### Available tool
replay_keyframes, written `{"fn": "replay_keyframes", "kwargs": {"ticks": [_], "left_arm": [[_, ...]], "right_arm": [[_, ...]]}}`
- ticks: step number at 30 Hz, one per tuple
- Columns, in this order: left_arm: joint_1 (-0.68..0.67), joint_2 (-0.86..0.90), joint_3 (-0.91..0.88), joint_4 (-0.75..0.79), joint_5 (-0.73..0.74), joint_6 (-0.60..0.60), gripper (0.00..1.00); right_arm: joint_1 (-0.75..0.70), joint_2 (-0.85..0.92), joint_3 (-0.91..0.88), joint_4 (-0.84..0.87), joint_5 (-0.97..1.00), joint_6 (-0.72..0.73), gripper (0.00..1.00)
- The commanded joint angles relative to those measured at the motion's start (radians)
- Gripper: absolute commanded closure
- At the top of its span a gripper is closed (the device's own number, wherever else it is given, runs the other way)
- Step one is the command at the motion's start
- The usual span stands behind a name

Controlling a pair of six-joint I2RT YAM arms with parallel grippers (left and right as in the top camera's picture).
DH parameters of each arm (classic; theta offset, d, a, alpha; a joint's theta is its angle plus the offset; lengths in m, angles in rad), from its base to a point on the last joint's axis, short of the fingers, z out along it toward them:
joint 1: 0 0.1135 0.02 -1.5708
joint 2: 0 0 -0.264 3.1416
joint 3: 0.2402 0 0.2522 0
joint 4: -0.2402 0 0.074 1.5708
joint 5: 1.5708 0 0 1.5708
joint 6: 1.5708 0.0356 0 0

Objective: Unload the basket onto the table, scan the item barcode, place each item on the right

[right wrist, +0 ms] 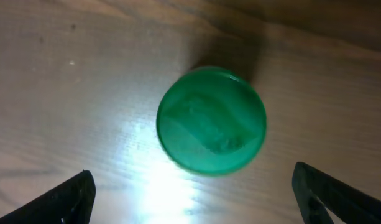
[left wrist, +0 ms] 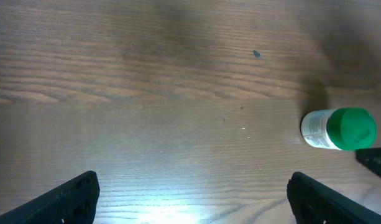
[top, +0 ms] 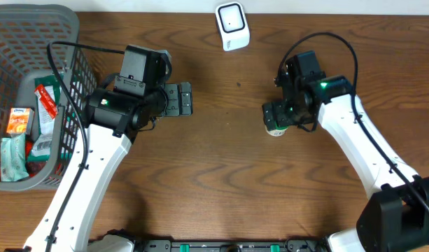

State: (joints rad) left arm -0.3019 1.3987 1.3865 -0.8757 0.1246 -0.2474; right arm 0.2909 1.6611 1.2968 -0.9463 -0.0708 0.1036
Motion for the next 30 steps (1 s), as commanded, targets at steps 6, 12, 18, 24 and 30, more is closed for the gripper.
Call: {"fn": "replay_keyframes", "kwargs": {"ticks": [6, 12, 18, 24, 30], "left_arm": [[0.004, -0.009, 0.013, -0.003, -0.006, -0.002, 0.04], [0.004, -0.009, 0.013, -0.003, -0.006, -0.002, 0.04], [0.004, -0.009, 0.013, -0.003, -0.006, -0.002, 0.04], [0.004, -0.009, 0.013, -0.003, -0.006, -0.002, 0.04], [0.004, -0.009, 0.013, -0.003, -0.006, -0.002, 0.03]], "right_arm": [[-0.004, -0.021, -0.183, 0.185, 0.013, 0.053, 0.07], [-0.004, -0.023, -0.282, 0.368, 0.021, 0.052, 0.08], [-0.004, -0.023, -0.376, 0.519, 0.043, 0.052, 0.15], [-0.002, -0.023, -0.393, 0.562, 0.043, 0.053, 0.27], [-0.002, -0.049, -0.393, 0.572, 0.042, 0.052, 0.37]]}}
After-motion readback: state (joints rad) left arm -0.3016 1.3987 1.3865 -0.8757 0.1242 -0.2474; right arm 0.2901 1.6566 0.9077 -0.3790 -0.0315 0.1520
